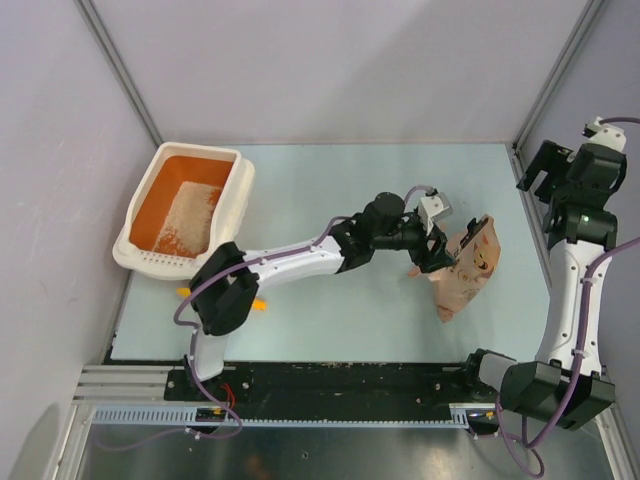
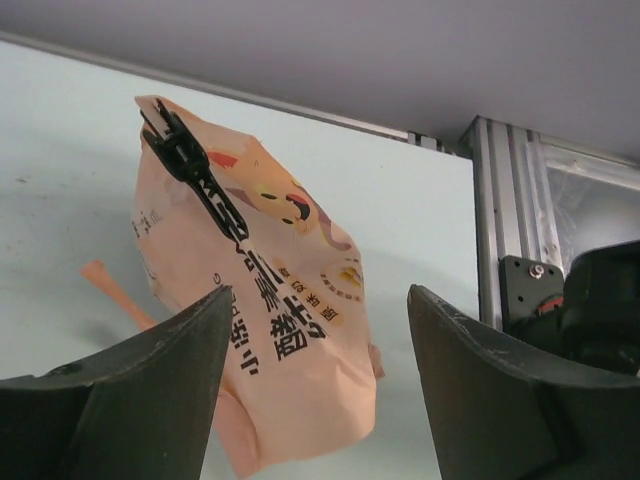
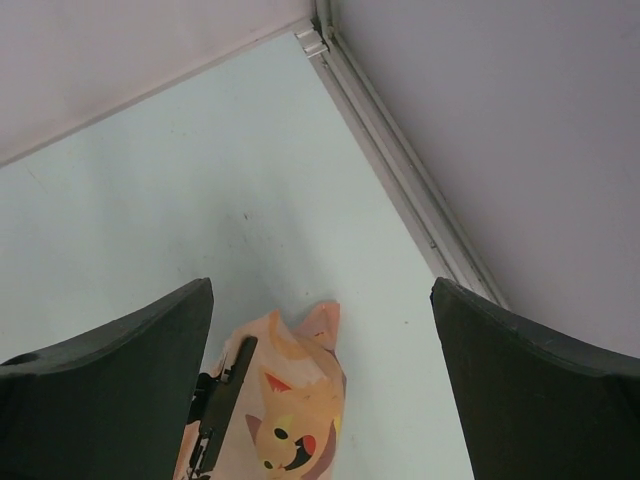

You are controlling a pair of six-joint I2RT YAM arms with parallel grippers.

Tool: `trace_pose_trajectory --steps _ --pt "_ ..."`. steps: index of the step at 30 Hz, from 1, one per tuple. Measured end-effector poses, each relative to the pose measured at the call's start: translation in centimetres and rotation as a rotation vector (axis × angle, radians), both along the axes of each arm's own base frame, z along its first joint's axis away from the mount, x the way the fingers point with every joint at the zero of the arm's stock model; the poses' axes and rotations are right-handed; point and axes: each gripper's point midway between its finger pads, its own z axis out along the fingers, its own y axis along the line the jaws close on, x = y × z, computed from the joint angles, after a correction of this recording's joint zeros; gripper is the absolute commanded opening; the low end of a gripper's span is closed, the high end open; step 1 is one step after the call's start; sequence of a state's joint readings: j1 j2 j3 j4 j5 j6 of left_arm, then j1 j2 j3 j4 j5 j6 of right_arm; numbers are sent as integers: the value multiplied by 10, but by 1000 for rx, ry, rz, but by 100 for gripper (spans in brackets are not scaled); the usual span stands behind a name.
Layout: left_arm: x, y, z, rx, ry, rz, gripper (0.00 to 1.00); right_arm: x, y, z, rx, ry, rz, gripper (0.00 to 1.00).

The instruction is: Fill the litter box with clean litter

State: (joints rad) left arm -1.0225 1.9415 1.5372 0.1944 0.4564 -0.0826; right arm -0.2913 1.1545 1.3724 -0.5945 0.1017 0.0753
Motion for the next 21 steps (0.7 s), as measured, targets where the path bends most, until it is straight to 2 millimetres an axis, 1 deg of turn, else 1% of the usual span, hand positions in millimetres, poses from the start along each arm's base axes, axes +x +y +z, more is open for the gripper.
trace_pose_trajectory --steps 2,3,6,7,9,10,11,12,13,15,21 --pt "3 -5 -9 0 26 24 72 -1 -3 -1 19 -4 -7 95" --pt "3 -9 -18 9 44 37 71 -1 -4 -1 27 -7 -6 94" --pt "-2 -19 -47 48 89 54 60 -1 1 -3 43 -2 23 94" --pt "-4 -22 -60 67 105 62 51 -1 3 -5 45 6 34 93" --pt "-7 -26 -78 95 131 72 41 -2 9 -8 47 25 62 93" --pt "-8 -28 -84 103 139 76 30 -3 11 -10 47 32 71 94" --pt "-8 -30 -87 104 142 79 24 -3 12 -11 50 35 78 94" --pt "-8 -31 -85 99 148 81 17 -3 13 -11 52 39 83 93" --pt "-8 -32 -82 93 149 83 0 -3 14 -12 54 40 86 93" --pt "-5 -33 -78 83 149 92 0 -4 15 -14 60 43 93 93" --pt "8 -26 -80 96 146 109 0 -8 23 -23 87 57 122 91"
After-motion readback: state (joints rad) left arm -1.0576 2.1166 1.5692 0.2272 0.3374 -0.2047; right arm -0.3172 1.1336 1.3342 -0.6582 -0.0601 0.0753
